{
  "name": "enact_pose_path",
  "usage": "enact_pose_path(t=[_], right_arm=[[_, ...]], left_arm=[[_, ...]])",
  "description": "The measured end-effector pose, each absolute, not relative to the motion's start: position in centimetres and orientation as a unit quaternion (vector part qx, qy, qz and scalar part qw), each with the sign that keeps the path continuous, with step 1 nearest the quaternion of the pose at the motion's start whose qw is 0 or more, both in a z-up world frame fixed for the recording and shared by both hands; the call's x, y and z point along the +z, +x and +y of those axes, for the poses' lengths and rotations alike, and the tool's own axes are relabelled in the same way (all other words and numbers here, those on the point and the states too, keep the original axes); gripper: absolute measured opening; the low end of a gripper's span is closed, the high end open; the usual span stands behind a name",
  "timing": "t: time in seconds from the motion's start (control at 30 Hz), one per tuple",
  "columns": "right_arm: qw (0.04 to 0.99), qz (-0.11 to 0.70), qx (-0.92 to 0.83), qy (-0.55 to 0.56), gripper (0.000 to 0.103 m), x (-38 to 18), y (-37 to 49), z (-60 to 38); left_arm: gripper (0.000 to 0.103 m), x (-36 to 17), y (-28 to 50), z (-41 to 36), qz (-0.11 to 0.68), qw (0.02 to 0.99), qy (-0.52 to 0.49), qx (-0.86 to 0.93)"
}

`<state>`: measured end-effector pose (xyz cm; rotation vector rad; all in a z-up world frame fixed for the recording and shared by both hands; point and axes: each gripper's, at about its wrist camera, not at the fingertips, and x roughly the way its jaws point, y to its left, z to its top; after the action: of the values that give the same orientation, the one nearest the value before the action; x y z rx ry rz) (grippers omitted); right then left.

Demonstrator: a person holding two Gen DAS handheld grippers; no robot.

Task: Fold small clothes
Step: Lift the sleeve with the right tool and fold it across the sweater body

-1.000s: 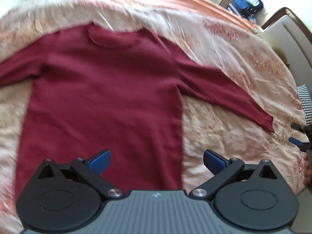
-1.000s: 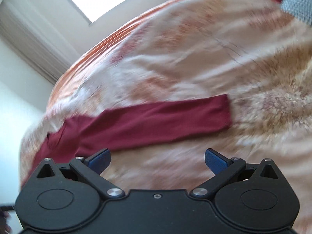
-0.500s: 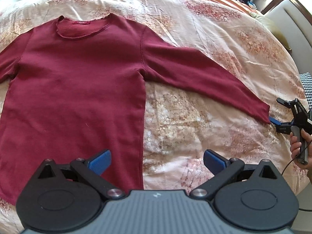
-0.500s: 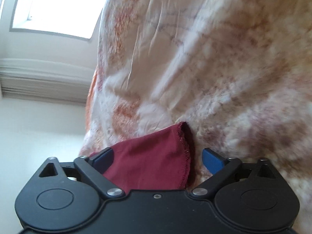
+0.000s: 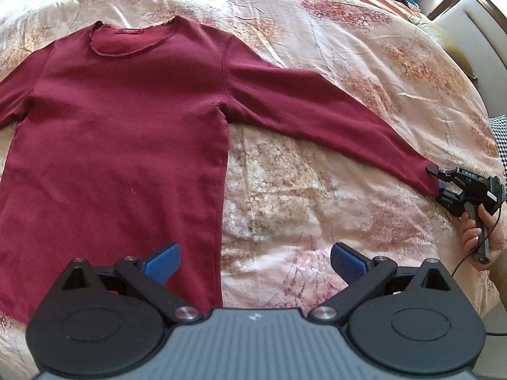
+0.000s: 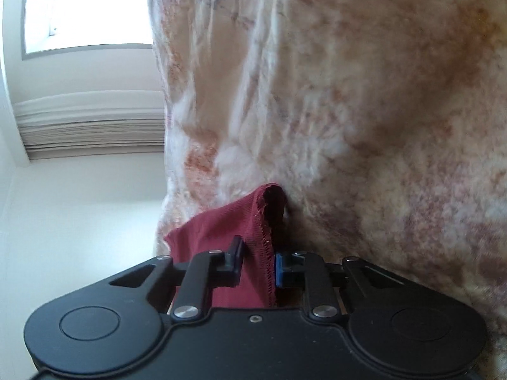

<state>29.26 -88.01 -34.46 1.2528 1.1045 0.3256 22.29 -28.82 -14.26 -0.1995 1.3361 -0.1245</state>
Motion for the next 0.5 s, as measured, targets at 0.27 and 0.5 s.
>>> enact_pose_path(t=[0.27, 0.5], right_arm=[[0.705, 0.479, 0.155, 0.500, 0.007, -29.2, 29.0, -88.1], [0.740, 0.518, 0.099, 0.418, 0.004, -27.5, 29.7, -85.5]], left_arm=[[0.103, -14.3, 22.6, -28.5, 0.612, 0.780, -0.118, -0.062], [0.103, -14.7, 22.5, -27.0, 0.606, 0.782, -0.126, -0.070]])
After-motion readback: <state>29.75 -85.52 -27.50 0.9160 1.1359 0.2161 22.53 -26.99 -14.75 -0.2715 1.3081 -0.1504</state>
